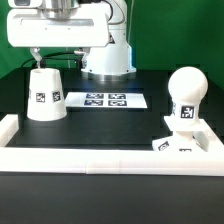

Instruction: Assemble lamp

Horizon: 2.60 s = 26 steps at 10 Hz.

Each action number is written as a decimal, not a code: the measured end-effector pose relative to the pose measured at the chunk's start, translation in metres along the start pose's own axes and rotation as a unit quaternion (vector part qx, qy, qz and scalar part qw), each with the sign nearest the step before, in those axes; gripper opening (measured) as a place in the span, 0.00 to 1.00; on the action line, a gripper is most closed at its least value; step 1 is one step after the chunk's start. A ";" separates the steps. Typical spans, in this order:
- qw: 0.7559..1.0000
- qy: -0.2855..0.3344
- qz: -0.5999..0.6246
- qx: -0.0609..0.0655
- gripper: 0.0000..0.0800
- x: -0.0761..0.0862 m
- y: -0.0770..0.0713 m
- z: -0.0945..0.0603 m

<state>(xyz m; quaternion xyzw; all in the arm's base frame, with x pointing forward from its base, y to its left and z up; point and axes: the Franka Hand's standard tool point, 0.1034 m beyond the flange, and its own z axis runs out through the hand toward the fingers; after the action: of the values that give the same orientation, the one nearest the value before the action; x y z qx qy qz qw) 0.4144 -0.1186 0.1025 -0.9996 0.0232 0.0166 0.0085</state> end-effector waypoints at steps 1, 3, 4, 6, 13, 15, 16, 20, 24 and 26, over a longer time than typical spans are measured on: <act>1.000 -0.002 0.000 -0.002 0.87 -0.001 0.001 0.004; 1.000 -0.005 0.000 -0.006 0.87 -0.003 0.003 0.013; 1.000 -0.005 0.000 -0.009 0.87 -0.004 0.004 0.017; 1.000 -0.011 0.001 -0.011 0.87 -0.006 0.003 0.023; 1.000 -0.010 -0.002 -0.011 0.06 -0.005 0.002 0.022; 1.000 -0.010 -0.002 -0.011 0.05 -0.005 0.002 0.022; 1.000 -0.010 -0.002 -0.011 0.05 -0.005 0.002 0.022; 1.000 -0.017 -0.004 -0.004 0.05 -0.004 -0.009 0.014; 0.999 -0.021 0.021 0.028 0.06 0.012 -0.058 -0.055; 0.999 -0.021 0.033 0.034 0.06 0.028 -0.079 -0.082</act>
Offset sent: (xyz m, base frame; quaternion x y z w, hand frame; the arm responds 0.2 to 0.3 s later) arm -0.0038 0.0005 -0.0150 -0.0006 0.0140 0.0051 0.9999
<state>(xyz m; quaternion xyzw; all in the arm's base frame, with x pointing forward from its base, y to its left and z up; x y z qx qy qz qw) 0.4491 -0.0430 0.1845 -0.9968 0.0567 0.0372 0.0421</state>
